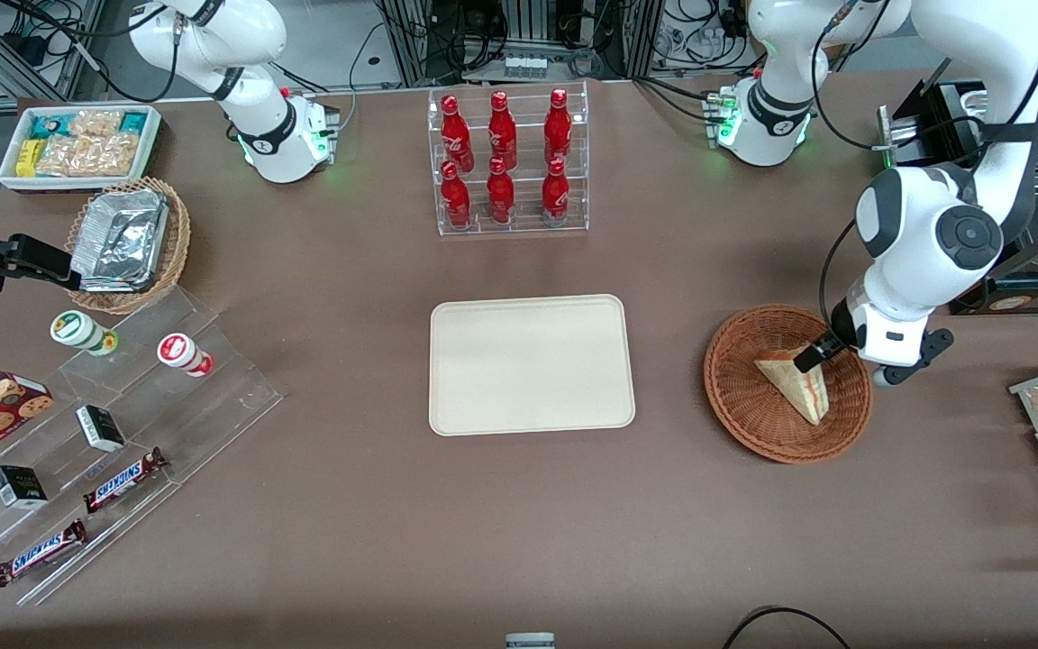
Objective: Place sandwich from basket to tray
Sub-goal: 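Lower the open left gripper around the wrapped triangular sandwich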
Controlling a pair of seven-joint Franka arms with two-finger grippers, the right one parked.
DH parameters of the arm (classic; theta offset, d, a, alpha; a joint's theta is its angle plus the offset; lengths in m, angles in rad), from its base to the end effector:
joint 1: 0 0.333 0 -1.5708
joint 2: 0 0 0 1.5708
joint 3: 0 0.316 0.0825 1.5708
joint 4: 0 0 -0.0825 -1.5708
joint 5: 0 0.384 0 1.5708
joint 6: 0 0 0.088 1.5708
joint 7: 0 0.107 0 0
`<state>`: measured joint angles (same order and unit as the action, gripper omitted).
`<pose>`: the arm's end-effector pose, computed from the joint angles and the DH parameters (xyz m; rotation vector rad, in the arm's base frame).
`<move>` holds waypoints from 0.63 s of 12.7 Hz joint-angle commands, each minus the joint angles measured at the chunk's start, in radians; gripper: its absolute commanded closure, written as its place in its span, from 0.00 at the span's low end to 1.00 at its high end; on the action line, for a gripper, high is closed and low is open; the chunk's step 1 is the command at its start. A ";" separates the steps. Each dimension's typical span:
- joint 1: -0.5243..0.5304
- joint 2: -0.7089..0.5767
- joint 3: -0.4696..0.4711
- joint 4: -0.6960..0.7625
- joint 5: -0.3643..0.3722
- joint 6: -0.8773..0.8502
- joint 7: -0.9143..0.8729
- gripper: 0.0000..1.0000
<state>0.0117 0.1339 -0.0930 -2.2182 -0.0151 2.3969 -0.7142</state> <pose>0.5456 -0.0443 0.3207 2.9427 0.9831 0.0511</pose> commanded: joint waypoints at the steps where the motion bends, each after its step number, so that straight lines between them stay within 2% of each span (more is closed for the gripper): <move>1: -0.004 0.024 -0.001 -0.001 0.001 0.045 -0.100 0.00; 8: -0.004 0.090 -0.002 0.000 0.001 0.082 -0.102 0.00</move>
<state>0.0113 0.1978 -0.0932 -2.2185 -0.0151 2.4458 -0.7941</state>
